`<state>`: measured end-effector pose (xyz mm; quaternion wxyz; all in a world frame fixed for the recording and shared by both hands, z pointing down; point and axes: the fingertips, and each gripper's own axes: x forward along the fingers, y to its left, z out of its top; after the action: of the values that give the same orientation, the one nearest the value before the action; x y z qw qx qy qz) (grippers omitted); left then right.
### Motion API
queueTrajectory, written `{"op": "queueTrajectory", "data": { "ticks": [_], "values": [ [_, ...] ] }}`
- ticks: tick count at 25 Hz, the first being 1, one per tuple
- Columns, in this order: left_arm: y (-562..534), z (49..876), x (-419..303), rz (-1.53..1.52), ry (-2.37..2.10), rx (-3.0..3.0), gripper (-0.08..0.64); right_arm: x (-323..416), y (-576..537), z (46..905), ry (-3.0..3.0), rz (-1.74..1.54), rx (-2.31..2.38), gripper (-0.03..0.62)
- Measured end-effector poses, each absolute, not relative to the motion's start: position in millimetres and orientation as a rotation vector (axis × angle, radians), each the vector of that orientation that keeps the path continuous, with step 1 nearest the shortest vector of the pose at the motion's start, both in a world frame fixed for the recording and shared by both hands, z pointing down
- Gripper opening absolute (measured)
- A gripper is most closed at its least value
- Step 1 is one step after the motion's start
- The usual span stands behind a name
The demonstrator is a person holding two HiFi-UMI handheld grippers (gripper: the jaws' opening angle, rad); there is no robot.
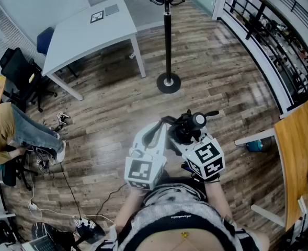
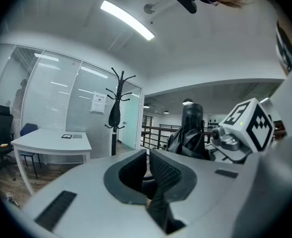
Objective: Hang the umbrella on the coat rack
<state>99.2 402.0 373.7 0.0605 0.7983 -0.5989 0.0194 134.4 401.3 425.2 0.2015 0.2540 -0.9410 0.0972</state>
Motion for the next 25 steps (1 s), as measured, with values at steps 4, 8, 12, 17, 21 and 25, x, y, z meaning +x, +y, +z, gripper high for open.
{"op": "queueTrajectory", "data": {
  "ticks": [4,8,12,17,21,25],
  "values": [
    [402,379,98,0.081,-1.796,2.425,0.018,131,404,429,-2.624,0.293,0.697,0.249],
    [398,379,92,0.073,-1.777,2.432,0.018,124,400,429,-2.617,0.297,0.696,0.249],
    [396,377,84,0.069,-1.765,2.444,0.018,116,399,428,-2.606,0.282,0.71,0.249],
    [393,377,74,0.047,-1.734,2.456,0.018,107,396,428,-2.615,0.318,0.731,0.249],
    [391,376,65,0.044,-1.71,2.472,0.018,99,397,428,-2.614,0.326,0.752,0.249],
    [392,377,56,0.047,-1.693,2.483,0.018,92,397,428,-2.619,0.346,0.777,0.249]
  ]
}}
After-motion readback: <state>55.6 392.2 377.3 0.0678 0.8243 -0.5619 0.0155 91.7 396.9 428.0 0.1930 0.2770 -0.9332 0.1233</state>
